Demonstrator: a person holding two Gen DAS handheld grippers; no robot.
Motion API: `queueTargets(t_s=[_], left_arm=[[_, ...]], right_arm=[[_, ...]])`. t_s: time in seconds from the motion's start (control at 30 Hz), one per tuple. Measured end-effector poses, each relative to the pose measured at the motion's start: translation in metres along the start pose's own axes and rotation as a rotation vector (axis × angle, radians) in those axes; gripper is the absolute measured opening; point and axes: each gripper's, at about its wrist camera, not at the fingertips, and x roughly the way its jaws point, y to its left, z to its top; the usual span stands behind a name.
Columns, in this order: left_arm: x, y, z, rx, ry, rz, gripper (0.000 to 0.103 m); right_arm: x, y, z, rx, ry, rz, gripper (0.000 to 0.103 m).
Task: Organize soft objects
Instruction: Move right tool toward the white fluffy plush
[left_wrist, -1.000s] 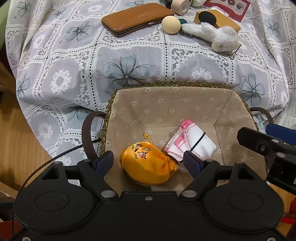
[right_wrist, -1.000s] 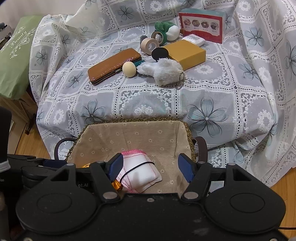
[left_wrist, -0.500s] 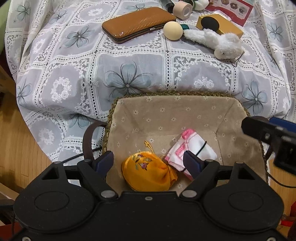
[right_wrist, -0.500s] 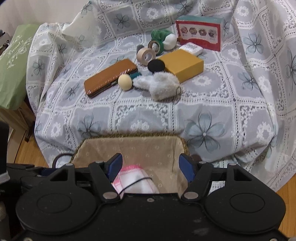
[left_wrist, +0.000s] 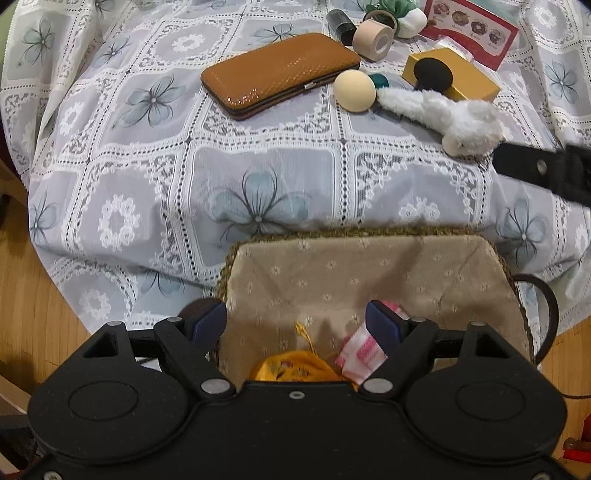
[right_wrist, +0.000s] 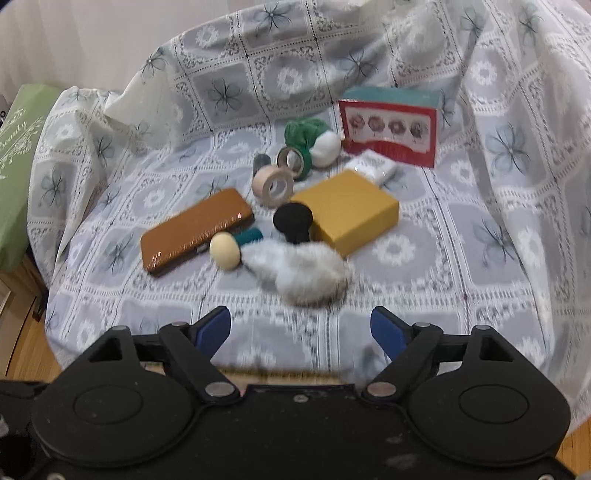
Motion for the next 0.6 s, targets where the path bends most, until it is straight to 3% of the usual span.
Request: queueTargets(t_s=[0.6], left_arm=[[0.015, 0.012, 0.042, -0.026, -0.040, 0.004, 0.078]], right_arm=[[0.078, 0.002, 0.031, -0.048, 0.051, -0.009, 0.089]])
